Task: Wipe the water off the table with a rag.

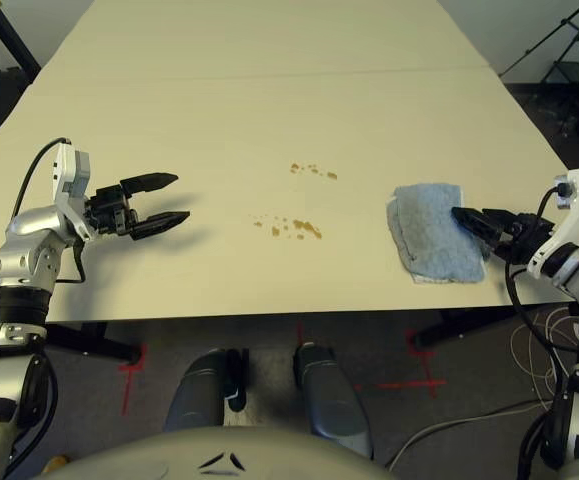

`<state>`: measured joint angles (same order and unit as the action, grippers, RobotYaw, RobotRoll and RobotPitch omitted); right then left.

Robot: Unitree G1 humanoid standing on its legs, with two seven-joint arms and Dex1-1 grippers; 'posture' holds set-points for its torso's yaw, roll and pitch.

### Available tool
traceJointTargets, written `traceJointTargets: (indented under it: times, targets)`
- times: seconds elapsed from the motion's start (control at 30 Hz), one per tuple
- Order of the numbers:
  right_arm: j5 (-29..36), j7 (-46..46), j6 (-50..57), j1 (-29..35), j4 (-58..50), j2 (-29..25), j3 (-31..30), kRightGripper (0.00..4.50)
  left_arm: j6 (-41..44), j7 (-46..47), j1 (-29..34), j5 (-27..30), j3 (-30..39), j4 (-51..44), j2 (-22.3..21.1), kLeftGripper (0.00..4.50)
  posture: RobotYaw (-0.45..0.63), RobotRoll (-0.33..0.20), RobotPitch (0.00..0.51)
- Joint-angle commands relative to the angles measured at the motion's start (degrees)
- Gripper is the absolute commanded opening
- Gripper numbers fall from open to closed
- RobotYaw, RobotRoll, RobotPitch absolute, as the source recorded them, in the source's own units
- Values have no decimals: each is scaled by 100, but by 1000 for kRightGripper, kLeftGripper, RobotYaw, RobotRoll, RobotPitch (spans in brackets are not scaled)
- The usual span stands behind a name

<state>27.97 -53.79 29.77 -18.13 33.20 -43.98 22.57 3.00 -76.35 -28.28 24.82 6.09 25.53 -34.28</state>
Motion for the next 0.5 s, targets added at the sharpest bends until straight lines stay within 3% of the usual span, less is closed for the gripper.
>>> traceJointTargets:
  times: [0.03,0.5]
  targets:
    - [-85,-176,68,22,48,93,-257,4477,48,9,124,-40,-43,-132,-10,4500,-212,0,135]
    - [-297,-509,209,425,-821,204,-989,4477,123,16,163,-38,-58,-228,-24,4500,-217,0,151]
